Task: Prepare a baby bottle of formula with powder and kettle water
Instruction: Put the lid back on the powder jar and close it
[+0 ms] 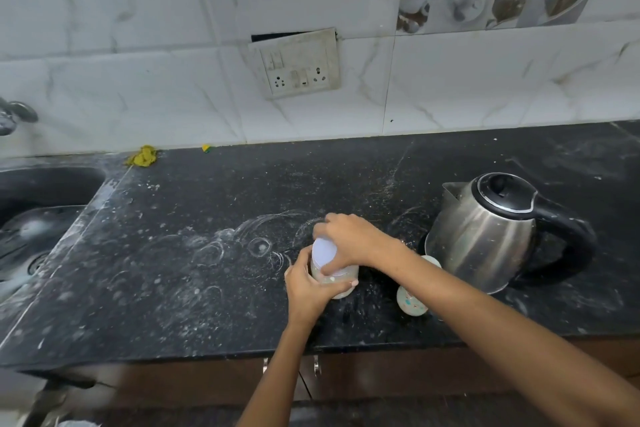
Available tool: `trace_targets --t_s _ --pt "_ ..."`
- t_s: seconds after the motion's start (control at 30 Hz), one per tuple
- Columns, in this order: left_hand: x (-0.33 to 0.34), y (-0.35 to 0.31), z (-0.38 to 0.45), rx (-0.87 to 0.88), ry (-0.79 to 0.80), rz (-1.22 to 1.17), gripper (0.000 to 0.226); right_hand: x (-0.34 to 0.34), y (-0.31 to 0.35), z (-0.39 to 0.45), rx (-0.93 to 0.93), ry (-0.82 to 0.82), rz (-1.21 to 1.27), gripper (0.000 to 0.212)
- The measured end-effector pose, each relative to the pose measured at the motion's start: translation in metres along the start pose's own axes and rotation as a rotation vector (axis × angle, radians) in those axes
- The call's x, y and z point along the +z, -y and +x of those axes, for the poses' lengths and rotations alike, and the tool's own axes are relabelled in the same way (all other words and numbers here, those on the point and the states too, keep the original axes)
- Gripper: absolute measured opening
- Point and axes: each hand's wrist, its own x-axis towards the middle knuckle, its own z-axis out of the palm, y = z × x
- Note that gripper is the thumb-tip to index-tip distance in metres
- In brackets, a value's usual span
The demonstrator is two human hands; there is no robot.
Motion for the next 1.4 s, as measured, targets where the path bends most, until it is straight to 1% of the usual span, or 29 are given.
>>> trace_targets --t_s 0.03,0.1,0.17,0.2,0.23,0.3,0.37,0.4,0.43,0.5,0.57,0.63,0.67,0.73,0.77,0.8,0.83,0.87,0.93,0.97,1.0,1.03,1.1,1.13,1.17,1.27,1.3,1.37,1.4 --pt "0.000 0.001 0.000 0.001 -0.002 0.002 0.071 0.001 0.004 0.001 0.088 -0.052 -0.072 0.056" --pt "0.001 0.002 0.000 0.007 0.001 0.008 0.075 0.001 0.006 0.001 0.207 -0.084 -0.175 0.069" --pt "0.002 0.002 0.001 -0.003 0.006 0.018 0.079 -0.005 0.001 -0.005 0.279 -0.109 -0.179 0.075" --pt "0.002 0.003 0.002 -0.008 0.007 0.021 0.080 -0.007 -0.003 -0.008 0.297 -0.102 -0.149 0.074" --pt "0.002 0.003 0.003 -0.008 0.007 0.022 0.080 -0.008 -0.006 -0.013 0.297 -0.077 -0.089 0.071" --pt "0.003 0.005 0.004 -0.017 0.009 0.021 0.082 -0.006 -0.013 -0.017 0.189 0.020 0.043 0.060" --pt "0.003 0.007 0.003 -0.016 0.007 0.022 0.081 -0.002 -0.014 -0.019 0.029 0.135 0.144 0.079" --pt "0.003 0.007 0.003 -0.014 0.007 0.022 0.081 0.000 -0.013 -0.018 0.000 0.155 0.142 0.079" --pt "0.002 0.008 0.003 -0.010 0.010 0.024 0.081 0.001 -0.011 -0.016 0.019 0.123 0.100 0.073" --pt "0.001 0.008 0.003 -0.014 0.014 0.028 0.082 -0.002 -0.005 -0.014 0.121 -0.001 -0.059 0.063" --pt "0.000 0.006 0.003 -0.015 0.019 0.036 0.081 -0.008 -0.005 -0.016 0.219 -0.053 -0.123 0.065" --pt "0.001 0.005 0.003 -0.014 0.016 0.043 0.082 -0.005 -0.011 -0.017 0.231 -0.031 0.032 0.065" --pt "0.001 0.005 0.004 -0.013 0.011 0.047 0.082 -0.003 -0.013 -0.018 0.194 0.013 0.108 0.064" --pt "0.001 0.005 0.004 -0.005 0.005 0.053 0.082 0.002 -0.016 -0.019 0.078 0.107 0.195 0.078" --pt "0.001 0.006 0.003 -0.004 0.007 0.051 0.082 0.005 -0.015 -0.018 0.040 0.124 0.199 0.079" --pt "0.001 0.006 0.003 -0.007 0.010 0.049 0.082 0.007 -0.013 -0.018 0.049 0.107 0.175 0.073" --pt "0.002 0.006 0.003 -0.007 0.011 0.050 0.082 0.008 -0.011 -0.019 0.088 0.055 0.145 0.066" --pt "0.001 0.005 0.003 -0.006 0.010 0.053 0.083 0.006 -0.010 -0.019 0.162 -0.008 0.126 0.061" --pt "0.001 0.005 0.003 0.003 0.004 0.062 0.082 0.003 -0.012 -0.021 0.303 -0.105 0.180 0.061" --pt "0.001 0.005 0.004 0.006 0.002 0.063 0.082 0.005 -0.014 -0.022 0.328 -0.133 0.224 0.061" --pt "0.001 0.006 0.004 0.003 0.003 0.061 0.083 0.006 -0.015 -0.025 0.312 -0.125 0.261 0.060" --pt "0.001 0.006 0.004 -0.004 0.004 0.054 0.083 0.007 -0.015 -0.026 0.259 -0.079 0.279 0.062" --pt "0.002 0.006 0.004 -0.021 0.008 0.043 0.082 0.014 -0.012 -0.029 0.158 0.035 0.299 0.074" --pt "0.002 0.006 0.004 -0.023 0.008 0.043 0.082 0.017 -0.009 -0.029 0.156 0.044 0.306 0.074" --pt "0.003 0.006 0.003 -0.020 0.006 0.046 0.081 0.020 -0.006 -0.030 0.194 0.005 0.310 0.071" --pt "0.002 0.004 0.004 -0.006 -0.005 0.054 0.081 0.018 -0.004 -0.037 0.393 -0.170 0.333 0.054" --pt "0.002 0.005 0.004 -0.004 -0.007 0.059 0.082 0.018 -0.006 -0.039 0.418 -0.213 0.347 0.049" --pt "0.002 0.006 0.004 -0.001 -0.005 0.069 0.082 0.020 -0.009 -0.042 0.375 -0.215 0.424 0.047" --pt "0.002 0.006 0.003 -0.003 -0.002 0.070 0.081 0.022 -0.008 -0.042 0.322 -0.169 0.464 0.054"
